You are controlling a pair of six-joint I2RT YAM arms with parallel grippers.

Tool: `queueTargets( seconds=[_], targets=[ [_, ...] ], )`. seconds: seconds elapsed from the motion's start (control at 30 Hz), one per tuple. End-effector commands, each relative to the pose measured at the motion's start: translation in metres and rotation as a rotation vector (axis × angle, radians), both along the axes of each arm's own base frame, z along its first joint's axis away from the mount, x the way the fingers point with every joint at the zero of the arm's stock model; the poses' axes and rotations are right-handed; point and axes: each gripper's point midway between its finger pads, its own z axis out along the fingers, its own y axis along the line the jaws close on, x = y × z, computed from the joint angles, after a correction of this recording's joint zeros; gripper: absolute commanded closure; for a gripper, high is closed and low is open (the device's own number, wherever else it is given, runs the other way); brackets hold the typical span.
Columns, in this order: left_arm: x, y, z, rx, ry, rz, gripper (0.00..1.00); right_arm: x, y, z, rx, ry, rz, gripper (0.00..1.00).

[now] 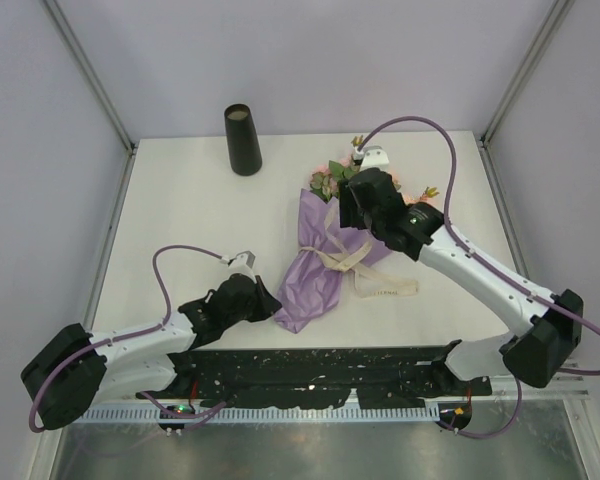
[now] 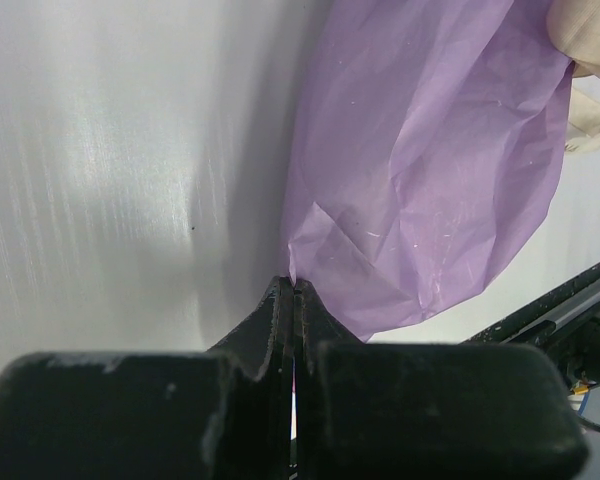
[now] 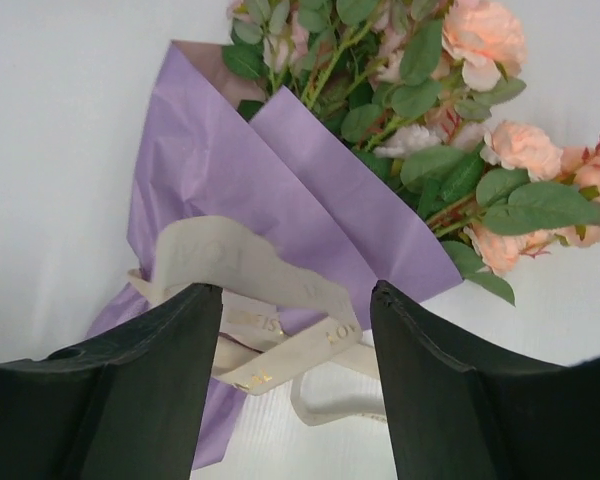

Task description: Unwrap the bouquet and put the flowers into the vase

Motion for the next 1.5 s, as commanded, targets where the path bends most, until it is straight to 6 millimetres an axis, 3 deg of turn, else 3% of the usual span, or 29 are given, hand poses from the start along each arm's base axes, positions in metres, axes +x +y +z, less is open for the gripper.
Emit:
queueTargets(
  seconds=[0.0, 0.13, 0.23, 0.3, 0.33, 0.37, 0.4, 0.43, 0.47, 0.5, 0.7, 0.73, 1.0, 1.23, 1.47],
  targets=[
    [0.008, -0.008, 0.014, -0.035, -0.050, 0.004, 1.00, -0.003, -0.042, -0.018, -0.126, 0.073, -0.255, 0.33],
    [0.009, -0.007, 0.014, -0.035, -0.054, 0.010, 1.00, -0.010, -0.088, -0.009, -0.195, 0.021, -0.481, 0.30],
    [0.008, -0.010, 0.014, -0.042, -0.054, 0.007, 1.00, -0.015, -0.094, -0.001, -0.170, -0.002, -0.493, 0.30],
    [0.007, -0.012, 0.013, -0.044, -0.051, 0.001, 1.00, -0.012, -0.069, -0.004, -0.136, 0.015, -0.320, 0.30],
    [0.007, -0.013, 0.012, -0.043, -0.049, -0.001, 1.00, -0.007, -0.029, -0.003, -0.056, 0.022, -0.106, 0.30],
    [0.007, -0.014, 0.012, -0.045, -0.049, -0.002, 1.00, -0.013, -0.016, -0.013, -0.043, 0.035, 0.004, 0.32],
    [0.006, -0.015, 0.012, -0.047, -0.049, -0.004, 1.00, -0.015, 0.021, -0.005, 0.050, 0.006, 0.192, 0.33],
    [0.006, -0.015, 0.011, -0.045, -0.047, -0.005, 1.00, -0.028, 0.041, -0.019, 0.097, 0.047, 0.318, 0.36],
    [0.006, -0.016, 0.011, -0.047, -0.045, -0.007, 1.00, -0.025, 0.054, -0.011, 0.139, 0.001, 0.376, 0.38],
    [0.005, -0.017, 0.011, -0.049, -0.044, -0.009, 1.00, -0.037, 0.072, -0.023, 0.182, 0.046, 0.482, 0.40],
    [0.003, -0.015, 0.011, -0.041, -0.044, -0.006, 1.00, -0.053, 0.117, -0.062, 0.251, 0.210, 0.704, 0.48],
    [0.003, -0.015, 0.010, -0.040, -0.043, -0.005, 1.00, -0.051, 0.121, -0.072, 0.245, 0.237, 0.707, 0.48],
    [0.005, -0.012, 0.015, -0.028, -0.058, 0.002, 1.00, -0.031, 0.127, -0.098, 0.182, 0.277, 0.672, 0.47],
    [0.005, -0.010, 0.015, -0.020, -0.059, 0.003, 1.00, -0.022, 0.115, -0.128, 0.074, 0.312, 0.635, 0.43],
    [0.005, -0.009, 0.013, -0.009, -0.059, 0.004, 1.00, -0.014, 0.104, -0.129, -0.010, 0.285, 0.616, 0.43]
  ],
)
